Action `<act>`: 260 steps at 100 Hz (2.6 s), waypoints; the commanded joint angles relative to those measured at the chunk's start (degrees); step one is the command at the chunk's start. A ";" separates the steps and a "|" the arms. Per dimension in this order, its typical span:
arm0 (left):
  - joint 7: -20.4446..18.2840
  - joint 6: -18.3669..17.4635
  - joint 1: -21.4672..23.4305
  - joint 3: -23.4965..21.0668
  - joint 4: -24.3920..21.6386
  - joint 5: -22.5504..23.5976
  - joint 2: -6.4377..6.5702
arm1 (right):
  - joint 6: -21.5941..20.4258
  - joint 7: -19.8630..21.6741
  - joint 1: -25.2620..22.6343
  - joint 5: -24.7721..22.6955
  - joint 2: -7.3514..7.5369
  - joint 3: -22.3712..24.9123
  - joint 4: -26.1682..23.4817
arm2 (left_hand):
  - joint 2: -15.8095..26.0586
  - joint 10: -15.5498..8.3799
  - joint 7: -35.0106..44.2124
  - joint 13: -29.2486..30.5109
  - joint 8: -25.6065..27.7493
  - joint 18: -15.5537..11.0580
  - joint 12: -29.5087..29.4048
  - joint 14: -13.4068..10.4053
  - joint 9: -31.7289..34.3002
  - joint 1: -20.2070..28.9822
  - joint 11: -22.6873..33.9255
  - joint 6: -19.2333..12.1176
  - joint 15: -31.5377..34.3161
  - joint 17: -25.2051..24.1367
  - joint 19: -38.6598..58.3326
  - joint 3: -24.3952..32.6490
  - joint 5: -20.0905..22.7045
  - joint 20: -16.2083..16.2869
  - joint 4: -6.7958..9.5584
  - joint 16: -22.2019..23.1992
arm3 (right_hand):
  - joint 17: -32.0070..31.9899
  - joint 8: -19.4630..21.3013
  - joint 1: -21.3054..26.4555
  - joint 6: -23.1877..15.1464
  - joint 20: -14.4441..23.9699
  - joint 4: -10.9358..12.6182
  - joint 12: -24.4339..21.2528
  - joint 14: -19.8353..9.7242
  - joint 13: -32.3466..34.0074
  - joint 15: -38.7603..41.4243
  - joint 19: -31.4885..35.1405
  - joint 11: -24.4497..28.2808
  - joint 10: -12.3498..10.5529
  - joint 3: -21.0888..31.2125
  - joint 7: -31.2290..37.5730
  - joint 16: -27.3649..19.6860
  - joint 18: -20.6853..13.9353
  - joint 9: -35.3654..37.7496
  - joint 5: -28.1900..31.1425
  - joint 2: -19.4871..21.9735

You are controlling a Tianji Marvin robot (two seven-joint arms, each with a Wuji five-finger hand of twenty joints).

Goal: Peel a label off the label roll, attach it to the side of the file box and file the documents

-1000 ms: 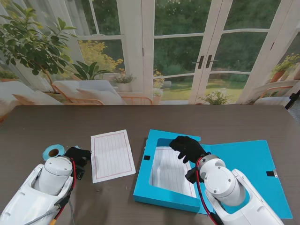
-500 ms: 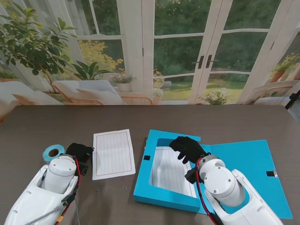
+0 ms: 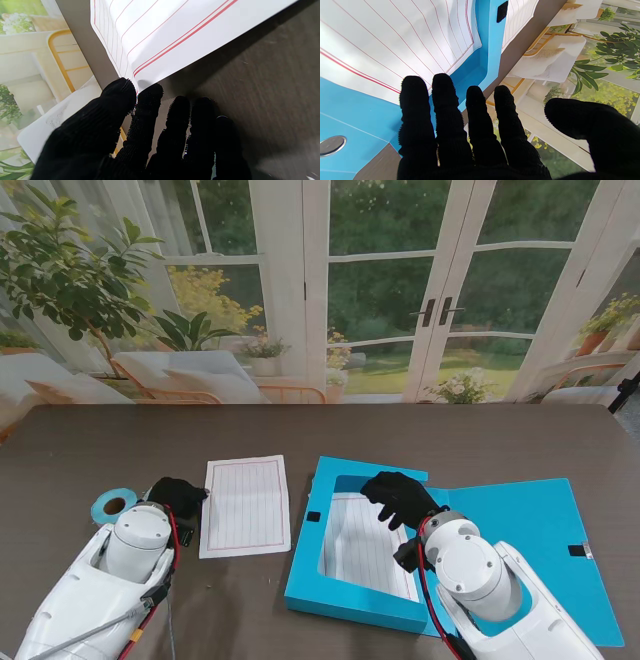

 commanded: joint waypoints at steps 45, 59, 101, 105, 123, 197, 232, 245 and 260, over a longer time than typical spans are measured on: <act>2.07 -4.26 -2.84 3.74 8.85 1.01 -1.76 | 0.20 0.69 -0.37 1.07 -0.37 0.27 0.09 | -11.51 -5.84 21.39 21.25 4.49 4.25 18.44 -1.08 21.42 1.55 4.73 -2.88 -0.44 18.90 5.15 9.86 -1.58 2.25 -4.75 -0.28 | -23.41 -0.45 0.64 0.44 1.55 1.62 -0.38 0.44 -1.25 0.09 -1.15 -0.50 1.19 -0.76 -0.66 -0.02 0.46 0.35 1.10 1.91; 2.14 -5.21 -3.01 3.90 9.21 0.35 -1.88 | 0.23 0.57 -0.27 1.39 -0.45 0.22 0.17 | -11.45 -5.85 22.06 22.81 4.70 4.62 20.17 -1.25 22.41 1.46 5.80 -2.61 0.95 20.53 5.88 10.56 -1.68 1.85 -4.74 0.45 | -23.49 -0.46 0.75 0.55 1.57 1.68 -0.39 0.51 -1.36 0.09 -1.23 -0.50 1.28 -0.74 -0.73 -0.02 0.40 0.23 1.12 2.01; 8.69 -11.46 -3.27 2.89 11.64 -5.12 -4.19 | 0.47 0.36 -0.32 2.03 -0.57 0.26 0.27 | -11.66 -2.84 28.13 27.04 6.95 7.54 29.03 1.75 25.24 5.20 14.11 5.44 8.60 24.34 9.92 17.77 -2.93 2.46 -2.99 6.54 | -23.64 -0.45 0.85 0.61 1.71 1.83 -0.43 0.63 -1.57 0.09 -1.42 -0.50 1.44 -0.87 -0.92 -0.05 0.45 0.02 1.39 2.36; 9.62 -12.07 -3.33 2.63 11.86 -5.75 -4.49 | 0.47 0.35 -0.32 2.09 -0.58 0.25 0.29 | -12.34 -2.49 28.38 27.78 6.89 8.13 29.66 2.19 25.87 5.47 14.53 6.14 8.98 24.92 10.24 19.33 -2.63 2.52 -2.66 7.03 | -23.63 -0.45 0.90 0.64 1.73 1.85 -0.43 0.68 -1.60 0.07 -1.43 -0.47 1.56 -0.86 -0.95 -0.05 0.43 0.07 1.39 2.34; 10.37 -13.08 -2.71 1.09 10.78 -7.97 -4.78 | 0.54 0.17 -0.31 2.55 -0.69 0.11 0.41 | -14.39 -1.95 28.88 29.73 6.59 8.78 31.46 2.48 27.53 5.66 15.47 7.18 9.83 26.52 10.83 23.33 -1.54 2.46 -1.60 8.55 | -23.66 -0.46 0.95 0.72 1.79 1.90 -0.45 0.67 -1.63 0.08 -1.49 -0.50 1.55 -0.91 -1.07 -0.07 0.39 0.00 1.44 2.59; 7.09 -12.75 1.78 -3.86 -0.03 -16.25 -3.93 | 0.71 -0.22 0.01 4.14 -0.99 -0.16 0.70 | -15.24 -1.30 29.22 30.37 6.46 9.24 33.28 2.85 28.11 5.88 15.84 7.95 10.20 26.92 11.45 25.47 -1.28 2.60 -0.34 10.69 | -23.89 -0.44 1.19 0.91 1.98 2.16 -0.54 0.89 -1.92 0.05 -1.83 -0.53 1.78 -1.02 -1.45 -0.09 0.38 -0.28 1.61 2.93; 5.23 -13.49 4.39 -6.11 -5.20 -20.02 -3.35 | 0.59 -0.28 0.15 4.69 -1.07 -0.25 1.11 | -15.07 -1.30 29.20 30.56 6.41 9.34 33.50 2.71 28.12 6.00 15.69 7.98 9.86 27.04 11.38 25.47 -1.26 2.46 -0.15 11.01 | -23.92 -0.43 1.31 1.03 2.09 2.26 -0.56 1.00 -1.97 0.06 -1.90 -0.56 1.87 -1.00 -1.58 -0.09 0.43 -0.34 1.63 2.88; 4.03 -14.21 5.10 -6.41 -6.76 -21.22 -3.03 | 0.66 -0.27 0.21 4.83 -1.09 -0.30 1.16 | -15.01 -1.30 29.19 30.54 6.39 9.34 33.56 2.64 28.13 6.02 15.65 7.99 9.78 27.04 11.39 25.44 -1.24 2.44 -0.10 11.09 | -23.91 -0.44 1.27 1.09 2.13 2.28 -0.55 0.92 -1.88 0.11 -1.94 -0.51 1.82 -1.05 -1.65 -0.08 0.44 -0.30 1.65 2.90; 3.11 -15.01 5.73 -6.54 -8.56 -22.55 -2.77 | 0.58 -0.22 0.31 4.86 -1.09 -0.37 1.25 | -15.07 -1.36 28.98 30.69 6.21 9.34 33.60 2.47 28.17 6.08 15.59 8.20 9.63 27.04 11.39 25.50 -0.97 2.41 0.01 11.15 | -23.91 -0.42 1.29 1.13 2.18 2.31 -0.55 1.02 -1.86 0.13 -1.97 -0.52 1.89 -1.05 -1.66 -0.08 0.44 -0.31 1.69 2.90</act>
